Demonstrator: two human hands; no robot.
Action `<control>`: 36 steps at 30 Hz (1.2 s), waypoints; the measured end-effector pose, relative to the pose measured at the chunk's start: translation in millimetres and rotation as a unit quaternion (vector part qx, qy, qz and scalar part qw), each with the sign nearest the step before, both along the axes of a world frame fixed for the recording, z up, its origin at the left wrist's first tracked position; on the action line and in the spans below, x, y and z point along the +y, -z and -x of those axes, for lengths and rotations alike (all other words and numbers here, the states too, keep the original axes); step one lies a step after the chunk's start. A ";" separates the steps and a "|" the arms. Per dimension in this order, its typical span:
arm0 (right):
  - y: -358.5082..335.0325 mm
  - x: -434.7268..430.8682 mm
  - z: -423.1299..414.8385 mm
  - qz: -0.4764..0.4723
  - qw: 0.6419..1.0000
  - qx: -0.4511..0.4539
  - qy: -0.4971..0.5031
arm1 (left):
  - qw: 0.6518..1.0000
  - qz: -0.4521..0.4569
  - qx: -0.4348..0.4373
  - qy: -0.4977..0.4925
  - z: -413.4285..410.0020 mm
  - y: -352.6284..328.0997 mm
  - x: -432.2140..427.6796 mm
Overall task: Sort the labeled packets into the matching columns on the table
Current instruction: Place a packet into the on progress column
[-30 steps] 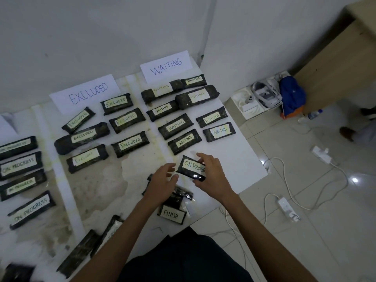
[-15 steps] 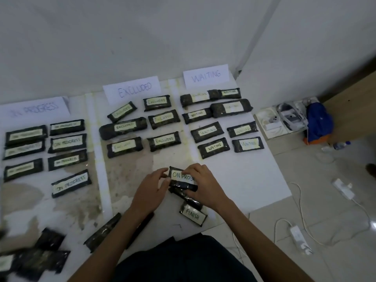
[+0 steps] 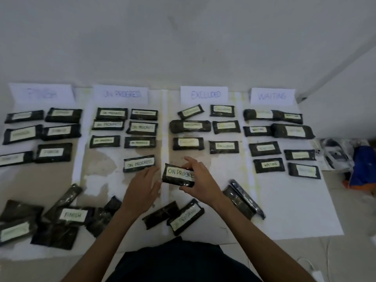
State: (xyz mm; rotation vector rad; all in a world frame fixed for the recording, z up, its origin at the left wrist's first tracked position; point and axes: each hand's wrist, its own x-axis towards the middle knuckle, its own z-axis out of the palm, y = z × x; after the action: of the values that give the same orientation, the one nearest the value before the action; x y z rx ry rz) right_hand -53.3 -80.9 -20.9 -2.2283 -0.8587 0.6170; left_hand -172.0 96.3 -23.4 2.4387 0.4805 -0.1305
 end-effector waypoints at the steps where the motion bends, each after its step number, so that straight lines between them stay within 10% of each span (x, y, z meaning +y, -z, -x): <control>1: 0.7 11.2 3.8 0.002 1.000 0.001 -0.006 | 1.000 0.000 -0.004 0.000 5.0 0.1 9.3; 36: 74.9 276.9 51.1 0.010 0.991 0.032 -0.126 | 0.994 0.012 0.073 -0.082 92.0 53.4 231.8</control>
State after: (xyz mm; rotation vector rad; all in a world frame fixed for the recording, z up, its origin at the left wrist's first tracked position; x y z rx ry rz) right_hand -104.4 196.0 -95.8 -2.1217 -1.1147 0.8125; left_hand -264.0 328.1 -76.9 2.3643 0.7359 -0.2439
